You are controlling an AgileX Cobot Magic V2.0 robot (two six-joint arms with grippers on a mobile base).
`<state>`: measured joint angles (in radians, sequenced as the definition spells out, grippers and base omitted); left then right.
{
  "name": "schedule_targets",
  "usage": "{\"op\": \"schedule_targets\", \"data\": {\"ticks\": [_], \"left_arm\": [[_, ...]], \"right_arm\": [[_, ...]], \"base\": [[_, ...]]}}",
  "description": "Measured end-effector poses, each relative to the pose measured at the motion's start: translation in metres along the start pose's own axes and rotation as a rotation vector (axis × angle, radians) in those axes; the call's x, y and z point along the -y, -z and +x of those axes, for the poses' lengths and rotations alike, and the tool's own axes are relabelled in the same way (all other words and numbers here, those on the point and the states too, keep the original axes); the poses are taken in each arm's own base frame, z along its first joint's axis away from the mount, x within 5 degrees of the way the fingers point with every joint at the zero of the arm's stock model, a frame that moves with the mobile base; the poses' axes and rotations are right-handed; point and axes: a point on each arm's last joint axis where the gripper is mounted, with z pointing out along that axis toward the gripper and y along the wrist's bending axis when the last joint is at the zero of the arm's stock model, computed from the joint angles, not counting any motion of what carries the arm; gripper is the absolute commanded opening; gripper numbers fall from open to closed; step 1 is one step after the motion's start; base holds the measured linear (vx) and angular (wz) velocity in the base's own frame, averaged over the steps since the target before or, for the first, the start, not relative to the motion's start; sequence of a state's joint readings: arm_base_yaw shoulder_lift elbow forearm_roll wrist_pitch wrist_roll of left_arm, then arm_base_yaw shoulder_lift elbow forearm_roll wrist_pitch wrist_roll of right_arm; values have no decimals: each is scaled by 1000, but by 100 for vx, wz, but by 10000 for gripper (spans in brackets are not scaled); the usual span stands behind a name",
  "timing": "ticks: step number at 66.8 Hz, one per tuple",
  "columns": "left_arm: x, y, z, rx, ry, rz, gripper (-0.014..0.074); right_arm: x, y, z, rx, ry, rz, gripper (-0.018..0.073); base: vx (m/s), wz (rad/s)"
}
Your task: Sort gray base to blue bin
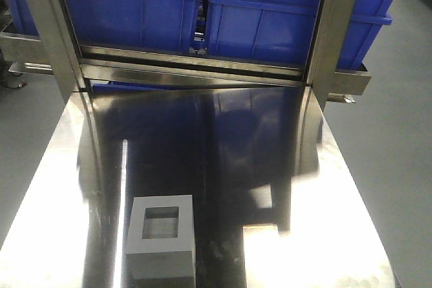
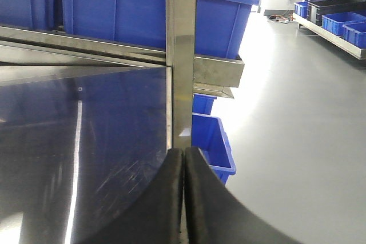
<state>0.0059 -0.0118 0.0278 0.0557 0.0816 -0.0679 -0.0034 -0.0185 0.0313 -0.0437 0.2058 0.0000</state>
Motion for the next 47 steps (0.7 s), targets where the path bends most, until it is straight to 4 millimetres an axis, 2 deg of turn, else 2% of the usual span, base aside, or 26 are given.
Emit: {"op": "schedule_targets", "data": {"ticks": [36, 47], "left_arm": [[0, 0, 0, 0, 0, 0, -7], [0, 3, -21, 59, 35, 5, -7]], "right_arm": [[0, 0, 0, 0, 0, 0, -5], [0, 0, 0, 0, 0, 0, -5]], "base": [[0, 0], [0, 0]]}}
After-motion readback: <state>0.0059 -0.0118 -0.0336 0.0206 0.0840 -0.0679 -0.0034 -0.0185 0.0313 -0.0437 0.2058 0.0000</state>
